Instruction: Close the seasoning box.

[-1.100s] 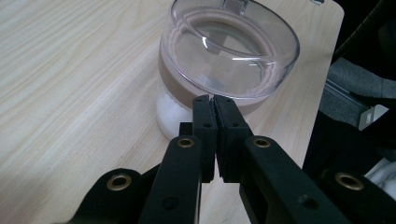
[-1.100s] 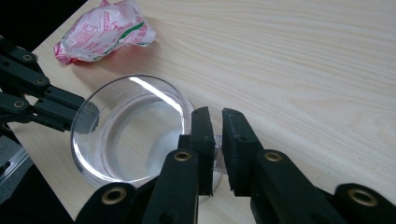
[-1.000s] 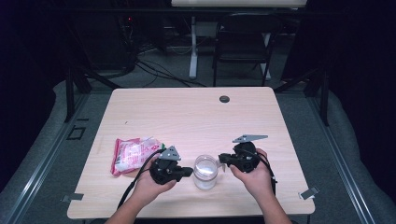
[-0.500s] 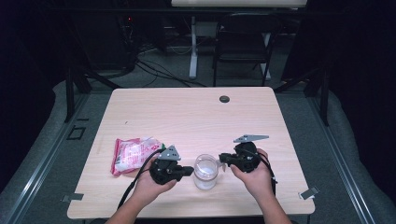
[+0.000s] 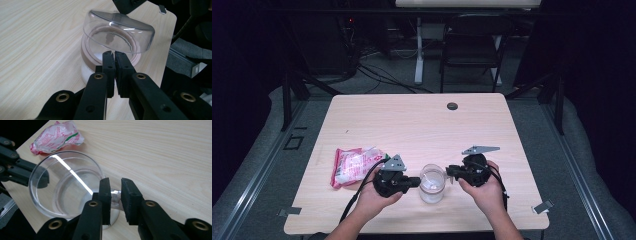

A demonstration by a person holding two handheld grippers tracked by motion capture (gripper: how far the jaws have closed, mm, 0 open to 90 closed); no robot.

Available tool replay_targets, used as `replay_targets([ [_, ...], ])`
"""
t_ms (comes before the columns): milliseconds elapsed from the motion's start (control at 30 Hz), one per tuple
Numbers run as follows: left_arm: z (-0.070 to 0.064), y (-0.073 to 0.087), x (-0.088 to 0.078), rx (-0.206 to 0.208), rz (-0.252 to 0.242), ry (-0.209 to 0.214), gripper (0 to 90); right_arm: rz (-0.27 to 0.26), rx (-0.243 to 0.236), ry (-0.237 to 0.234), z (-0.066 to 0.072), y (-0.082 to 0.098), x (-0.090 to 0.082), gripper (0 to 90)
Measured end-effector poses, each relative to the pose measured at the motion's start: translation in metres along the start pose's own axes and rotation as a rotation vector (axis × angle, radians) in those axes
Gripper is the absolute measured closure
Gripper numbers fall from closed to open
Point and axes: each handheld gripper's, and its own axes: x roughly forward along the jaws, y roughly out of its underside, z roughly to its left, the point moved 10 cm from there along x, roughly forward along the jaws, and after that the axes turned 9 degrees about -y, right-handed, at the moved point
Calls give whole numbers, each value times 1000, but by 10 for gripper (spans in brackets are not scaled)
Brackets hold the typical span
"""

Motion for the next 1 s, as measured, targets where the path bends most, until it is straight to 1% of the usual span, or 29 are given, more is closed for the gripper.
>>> replay_targets([
  [100,-1,-2,2,0,1,1,855,2,-17,-4,4,1,-4,750],
  [167,0,-5,2,0,-5,-4,839,-9,-25,-3,7,1,-7,725],
  [200,-1,-6,2,-4,-10,-5,828,-7,-37,-11,9,1,-8,708],
  [267,-1,-9,1,-13,-15,-1,799,-5,-53,-25,13,2,-11,674],
  [333,-1,-13,1,-18,-27,-7,775,-13,-66,-27,17,2,-13,648],
  [367,-1,-14,1,-16,-28,-9,766,-6,-74,-29,19,2,-15,635],
  [500,0,-19,0,-20,-40,-21,707,-12,-91,-47,26,3,-20,612],
  [533,0,-20,1,-19,-46,-27,692,-19,-89,-49,28,3,-21,605],
  [567,-1,-21,0,-17,-47,-26,678,-18,-94,-54,30,3,-22,593],
  [633,-1,-24,1,-20,-60,-28,659,-13,-104,-53,33,5,-25,568],
  [700,-2,-25,3,-14,-60,-29,641,-23,-124,-56,35,5,-26,533],
  [867,-3,-28,5,-9,-66,-23,618,-18,-156,-53,39,8,-28,496],
  [933,-3,-29,5,-10,-71,-29,602,-20,-160,-51,40,8,-28,484],
  [1000,-2,-30,5,-14,-79,-33,591,-14,-176,-50,41,9,-26,463],
])
